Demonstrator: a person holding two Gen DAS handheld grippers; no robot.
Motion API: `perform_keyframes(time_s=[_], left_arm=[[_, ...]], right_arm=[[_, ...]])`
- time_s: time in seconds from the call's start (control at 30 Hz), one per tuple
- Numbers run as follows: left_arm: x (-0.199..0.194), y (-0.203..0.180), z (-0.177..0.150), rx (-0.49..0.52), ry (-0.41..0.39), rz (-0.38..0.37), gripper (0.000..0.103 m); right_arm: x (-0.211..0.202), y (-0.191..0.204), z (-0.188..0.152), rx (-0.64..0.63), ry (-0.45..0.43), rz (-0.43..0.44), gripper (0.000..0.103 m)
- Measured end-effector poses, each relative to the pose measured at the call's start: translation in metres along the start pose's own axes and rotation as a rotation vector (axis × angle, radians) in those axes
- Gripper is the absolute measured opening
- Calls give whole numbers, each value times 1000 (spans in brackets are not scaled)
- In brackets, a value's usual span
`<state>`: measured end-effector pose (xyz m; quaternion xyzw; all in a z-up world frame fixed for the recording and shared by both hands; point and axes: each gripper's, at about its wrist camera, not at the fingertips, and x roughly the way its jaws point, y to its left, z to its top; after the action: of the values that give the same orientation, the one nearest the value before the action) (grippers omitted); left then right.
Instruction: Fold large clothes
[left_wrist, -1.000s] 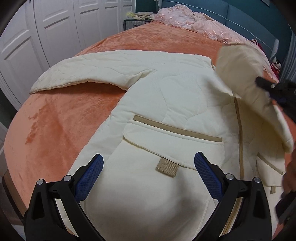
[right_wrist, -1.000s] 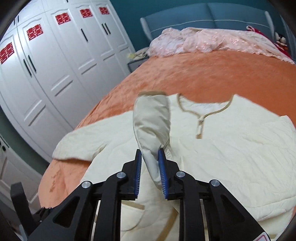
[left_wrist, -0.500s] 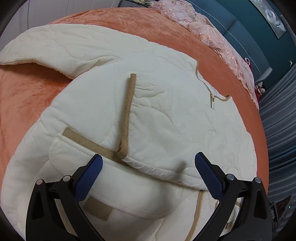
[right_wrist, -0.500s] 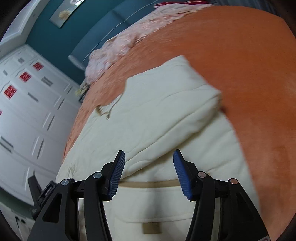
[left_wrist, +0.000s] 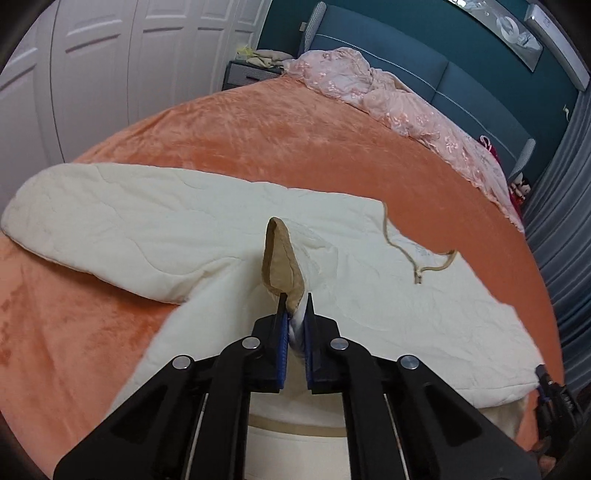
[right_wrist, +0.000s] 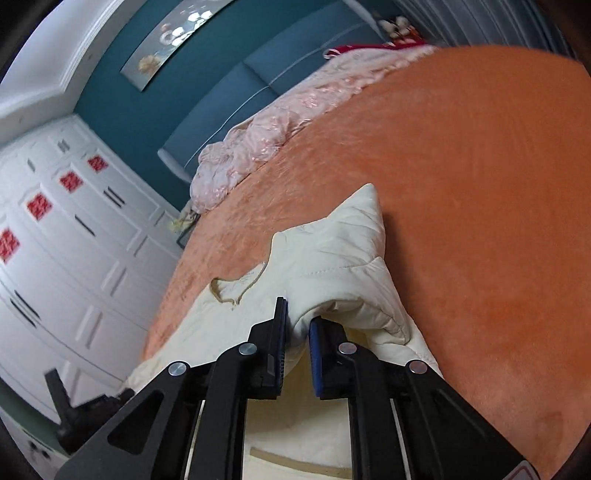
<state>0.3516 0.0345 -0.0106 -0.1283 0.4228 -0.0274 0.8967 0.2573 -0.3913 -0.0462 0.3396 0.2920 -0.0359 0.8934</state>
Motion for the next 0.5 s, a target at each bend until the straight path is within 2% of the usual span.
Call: perform_keyframes(time_s=[0.07, 0.17, 0.37, 0.5], left_arm=[[21, 6, -11, 17, 52, 51, 6], [50, 13, -36, 52, 119, 98, 6], [61, 6, -62, 165, 34, 170, 9], [63, -2, -70, 219, -14, 220, 9]], right_arm=[[20, 1, -13, -57, 61, -85, 10], [49, -20, -37, -32, 157, -182, 9], [62, -23, -48, -83, 160, -233, 8], [58, -28, -49, -86, 150, -230, 9]])
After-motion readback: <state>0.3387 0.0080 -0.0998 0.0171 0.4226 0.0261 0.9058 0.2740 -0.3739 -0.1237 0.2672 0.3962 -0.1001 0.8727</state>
